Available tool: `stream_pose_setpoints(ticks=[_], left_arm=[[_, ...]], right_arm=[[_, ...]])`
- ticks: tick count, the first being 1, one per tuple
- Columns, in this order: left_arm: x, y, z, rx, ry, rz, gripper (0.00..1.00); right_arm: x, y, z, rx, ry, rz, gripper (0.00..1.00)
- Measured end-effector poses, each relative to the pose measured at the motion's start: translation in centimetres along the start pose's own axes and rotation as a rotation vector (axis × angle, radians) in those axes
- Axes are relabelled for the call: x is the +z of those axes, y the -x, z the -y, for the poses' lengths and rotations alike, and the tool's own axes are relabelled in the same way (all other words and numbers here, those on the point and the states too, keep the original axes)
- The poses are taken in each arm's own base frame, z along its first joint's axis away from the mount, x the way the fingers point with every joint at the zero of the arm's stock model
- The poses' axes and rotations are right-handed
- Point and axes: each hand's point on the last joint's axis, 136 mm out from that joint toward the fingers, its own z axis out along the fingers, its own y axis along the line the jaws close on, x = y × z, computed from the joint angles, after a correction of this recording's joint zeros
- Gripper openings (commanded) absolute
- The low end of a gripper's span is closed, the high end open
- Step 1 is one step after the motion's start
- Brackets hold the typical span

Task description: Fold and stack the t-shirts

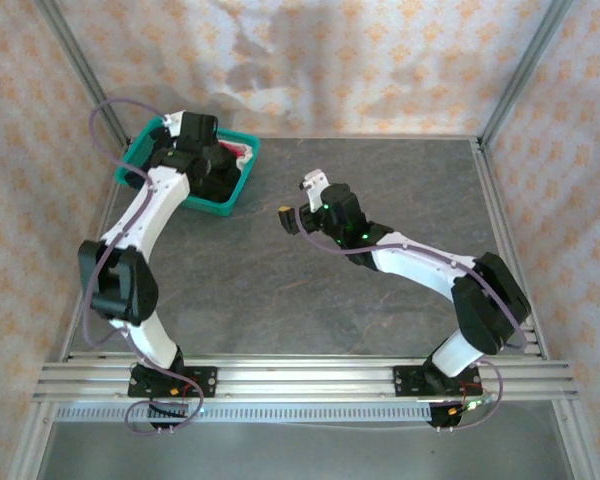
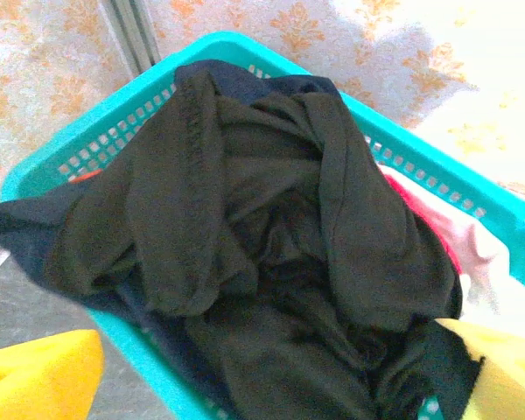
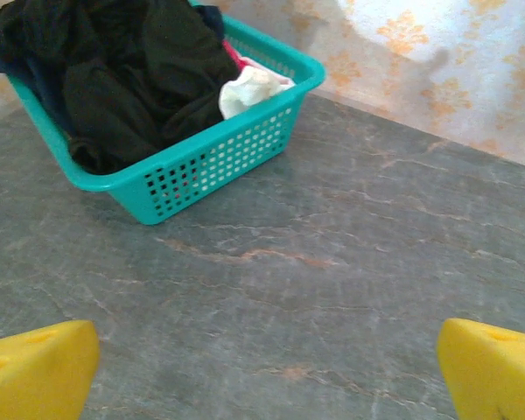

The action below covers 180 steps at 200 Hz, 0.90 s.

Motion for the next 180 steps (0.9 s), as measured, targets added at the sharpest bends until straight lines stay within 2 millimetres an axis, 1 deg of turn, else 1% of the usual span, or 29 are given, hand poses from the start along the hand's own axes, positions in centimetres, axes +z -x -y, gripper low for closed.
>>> stream_pose_setpoints(ticks=[28,40,53,59,77,86,93,100,111,118,134,147,168,180], left_arm=[[3.2,0.5,1.9,-0.039,0.027,-0.043,0.84],[4.7,0.5,2.7,-0.05,0.034,-0.059,0.78],[6.5,0.1,3.7,-0.06,0.042,-0.087,0.75],[7.3,-0.2,4.1,-0.065,0.043,-0.099,0.72],[9.6,-1.3,5.3,-0.072,0.053,-0.14,0.66],[10.5,-1.7,5.7,-0.074,0.057,-0.154,0.57],[11.2,-2.2,5.9,-0.072,0.062,-0.168,0.43],[11.7,-2.5,6.0,-0.071,0.068,-0.178,0.32],[12.3,-3.1,6.2,-0.077,0.072,-0.196,0.08],[12.5,-3.3,6.2,-0.077,0.074,-0.205,0.0],[12.3,-3.2,6.1,-0.076,0.072,-0.214,0.0],[12.0,-2.7,6.3,-0.082,0.064,-0.207,0.0],[11.1,-2.0,6.4,-0.08,0.05,-0.197,0.0],[10.3,-1.2,6.4,-0.069,0.035,-0.187,0.0]], right_arm=[[0.5,-0.6,-1.2,-0.002,0.026,-0.017,0.99],[0.6,-0.7,-1.5,0.005,0.035,-0.02,0.99],[0.6,-0.8,-1.8,0.013,0.042,-0.02,0.99],[0.6,-0.8,-1.9,0.017,0.044,-0.02,0.99],[0.5,-0.8,-2.1,0.028,0.049,-0.021,0.99],[0.5,-0.8,-2.1,0.036,0.05,-0.021,0.99],[0.5,-0.8,-2.1,0.039,0.05,-0.021,0.99],[0.5,-0.8,-2.1,0.042,0.05,-0.021,0.99],[0.5,-0.8,-2.1,0.046,0.049,-0.021,0.99],[0.5,-0.8,-2.1,0.049,0.049,-0.022,0.99],[0.5,-0.8,-2.1,0.053,0.049,-0.021,0.99],[0.5,-0.8,-2.1,0.054,0.048,-0.021,0.99],[0.5,-0.8,-2.0,0.06,0.045,-0.021,0.99],[0.5,-0.8,-2.0,0.066,0.044,-0.022,0.99]])
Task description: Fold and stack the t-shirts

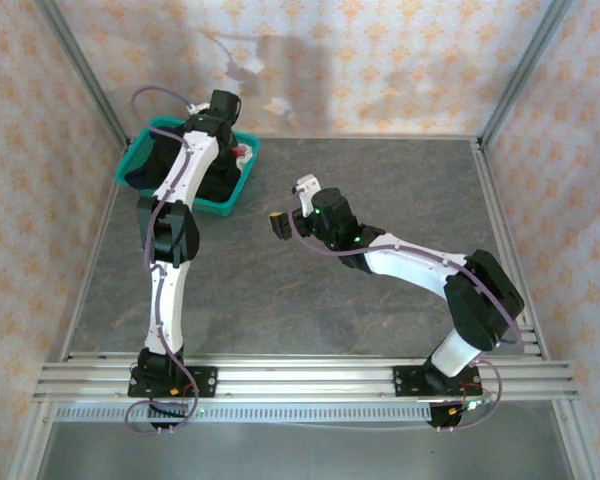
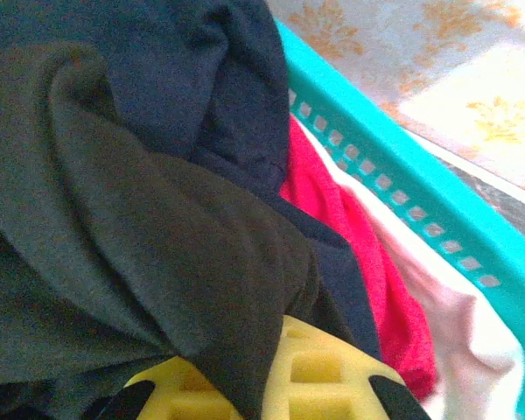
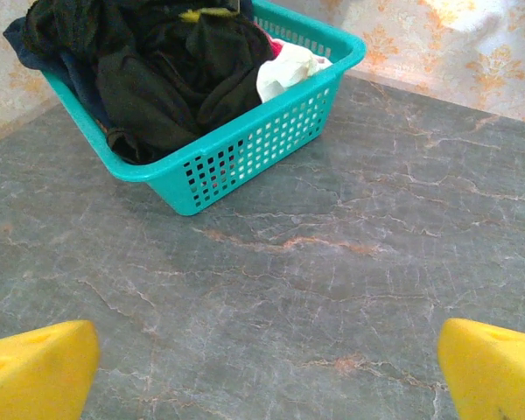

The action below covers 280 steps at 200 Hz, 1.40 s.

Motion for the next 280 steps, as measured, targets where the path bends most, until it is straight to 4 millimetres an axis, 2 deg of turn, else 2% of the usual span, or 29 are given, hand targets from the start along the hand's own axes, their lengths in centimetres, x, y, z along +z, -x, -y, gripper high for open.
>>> stream_pose_setpoints(ticks=[26,57,79,125,144,171,195,218,230,248,280], left_arm=[[-3.8,2.4,0.1,0.018,-0.05,0.056,0.0],[-10.8,6.9,0.4,0.017,-0.145,0.176,0.0],[-16.0,9.3,0.7,0.018,-0.235,0.251,0.0],[-25.4,11.8,1.6,0.018,-0.453,0.354,0.0],[-28.1,12.3,1.8,0.013,-0.529,0.379,0.0],[-31.0,12.1,2.0,0.024,-0.605,0.391,0.0],[-31.9,12.3,1.7,0.039,-0.601,0.414,0.0],[-30.5,12.8,0.9,0.04,-0.536,0.429,0.0],[-28.9,13.3,0.2,0.028,-0.491,0.424,0.0],[-25.3,14.2,-1.2,-0.002,-0.424,0.399,0.0],[-19.4,15.4,-4.3,-0.054,-0.311,0.355,0.0]], right_arm=[[0.0,-0.1,0.0,0.014,0.0,0.0,0.99],[0.1,-0.1,0.0,0.029,0.001,0.001,0.99],[0.1,-0.1,0.0,0.039,0.001,0.003,0.99],[0.3,-0.3,-0.1,0.059,0.009,0.0,0.99],[0.7,-0.7,-0.1,0.069,0.007,-0.011,0.99],[0.9,-1.1,-0.1,0.083,0.009,-0.02,0.99],[1.2,-1.3,-0.2,0.092,0.017,-0.02,0.99],[1.8,-2.2,-0.4,0.107,0.028,-0.041,0.99],[2.1,-2.6,-0.4,0.114,0.028,-0.053,0.99],[2.8,-3.0,-0.5,0.125,0.029,-0.067,0.99],[5.2,-2.2,-1.3,0.158,0.057,-0.067,0.99]])
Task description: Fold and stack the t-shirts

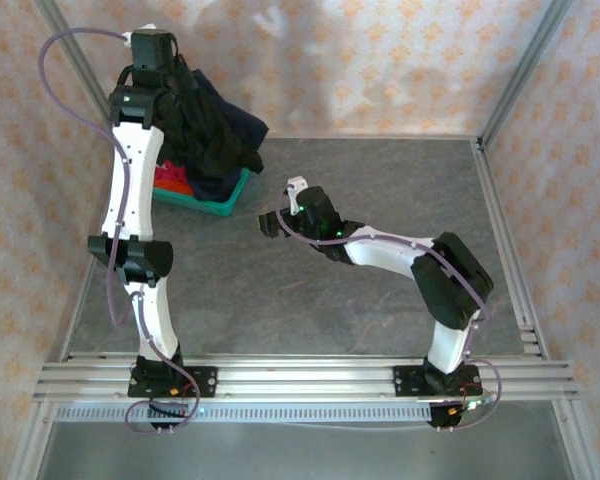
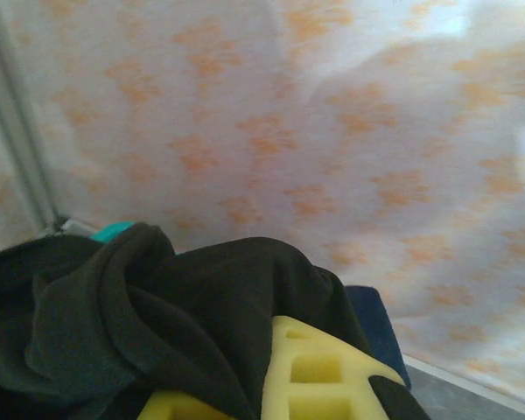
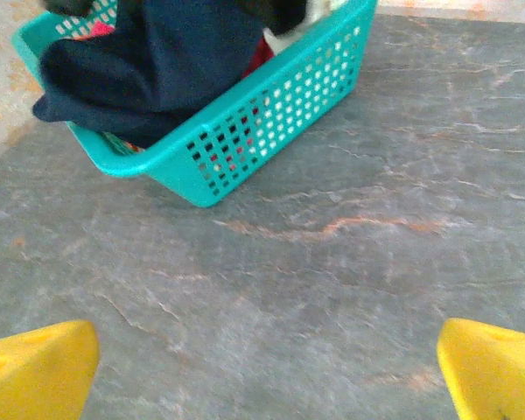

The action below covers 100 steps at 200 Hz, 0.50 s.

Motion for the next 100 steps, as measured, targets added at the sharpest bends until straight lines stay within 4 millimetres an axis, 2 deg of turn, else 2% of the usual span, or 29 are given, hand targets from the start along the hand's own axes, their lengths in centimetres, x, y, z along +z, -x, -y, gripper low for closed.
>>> stream_pose_setpoints(ticks=[18,36,43,47,56,64,69,100], left_arm=[[1.9,-0.3,-2.1,-0.005,0.062,-0.009,0.0],[3.6,-0.9,-3.1,-0.004,0.101,-0.016,0.0],[4.2,-1.3,-3.3,-0.001,0.111,-0.023,0.14],[4.7,-1.6,-3.3,0.003,0.116,-0.029,0.29],[5.4,-2.3,-3.5,0.005,0.125,-0.043,0.74],[6.2,-3.0,-3.6,0.01,0.132,-0.058,0.98],[6.6,-3.3,-3.6,0.011,0.135,-0.066,1.0],[7.8,-6.0,-4.4,0.008,0.171,-0.143,1.0]], right_arm=[[0.5,0.3,-0.5,0.032,0.026,0.003,0.99],[0.5,0.5,-0.9,0.064,0.048,0.005,0.99],[0.5,0.5,-1.0,0.075,0.053,0.007,0.99],[0.5,0.6,-1.1,0.079,0.057,0.007,0.99],[0.5,0.6,-1.2,0.09,0.061,0.009,0.99],[0.5,0.6,-1.2,0.096,0.063,0.01,0.99],[0.5,0.5,-1.2,0.099,0.063,0.011,0.99],[0.5,-0.3,-0.9,0.104,0.058,-0.005,0.99]])
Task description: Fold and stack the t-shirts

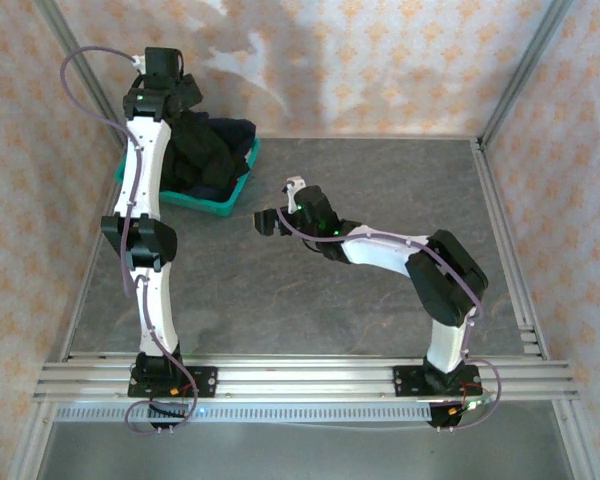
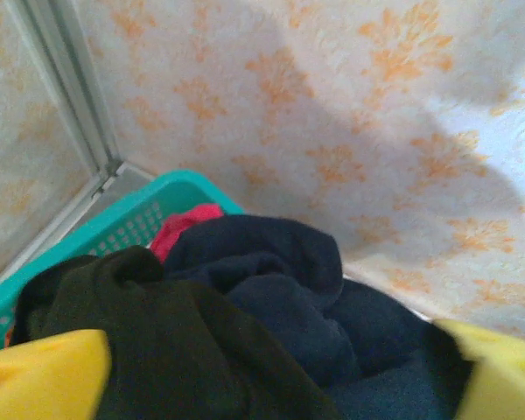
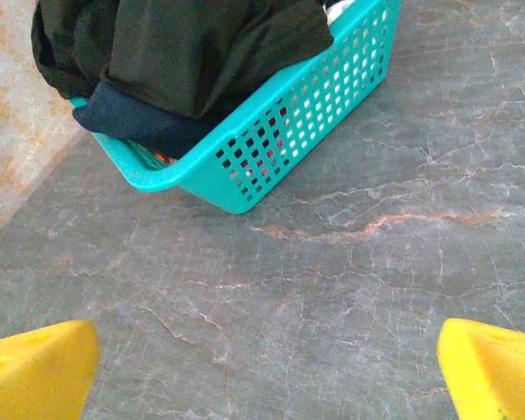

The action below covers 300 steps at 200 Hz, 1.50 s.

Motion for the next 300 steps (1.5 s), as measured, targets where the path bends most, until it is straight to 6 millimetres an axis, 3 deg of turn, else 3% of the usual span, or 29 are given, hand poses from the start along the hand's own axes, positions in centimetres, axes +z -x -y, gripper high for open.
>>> stream_pose_setpoints(ticks=[58,86,124,139,163,176,192,204,227,251,267,300], left_arm=[[-1.3,-7.1,-2.8,-0.015,0.081,-0.164,1.0],[-2.4,-9.2,-0.9,0.004,0.063,-0.161,1.0],[-4.3,-12.7,3.8,0.064,0.01,-0.143,1.0],[-3.7,-13.3,4.2,0.066,0.018,-0.142,1.0],[-1.0,-14.5,3.6,0.069,0.072,-0.162,1.0],[0.7,-15.6,3.4,0.079,0.101,-0.184,0.78],[2.2,-16.9,3.1,0.089,0.124,-0.21,0.24],[2.3,-17.2,3.0,0.095,0.131,-0.219,0.0],[1.3,-16.3,3.1,0.089,0.118,-0.204,0.0],[-1.6,-13.4,3.1,0.062,0.082,-0.153,0.0],[-4.8,-10.6,3.0,0.035,0.042,-0.098,0.0],[-13.2,-4.1,4.0,0.008,-0.094,0.043,0.0]], right_arm=[[0.0,-0.2,-0.1,0.0,0.006,-0.006,0.99],[0.0,-0.3,-0.1,0.0,0.009,-0.008,0.99],[0.0,-1.0,0.2,0.001,0.007,-0.02,0.99],[0.0,-1.6,0.4,0.002,0.002,-0.031,0.99],[-0.1,-2.2,0.7,0.002,-0.003,-0.043,0.99],[-0.1,-2.2,0.7,0.002,-0.003,-0.042,0.99],[-0.1,-2.1,0.6,0.002,-0.003,-0.041,0.99],[-0.1,-2.1,0.6,0.002,-0.002,-0.04,0.99],[-0.2,-2.0,0.6,0.002,-0.002,-0.039,0.99],[-0.2,-1.8,0.5,0.002,0.003,-0.03,0.99],[-0.2,-1.6,0.4,0.005,0.008,-0.024,0.99],[-0.2,-1.6,0.2,0.016,0.015,-0.022,0.99]])
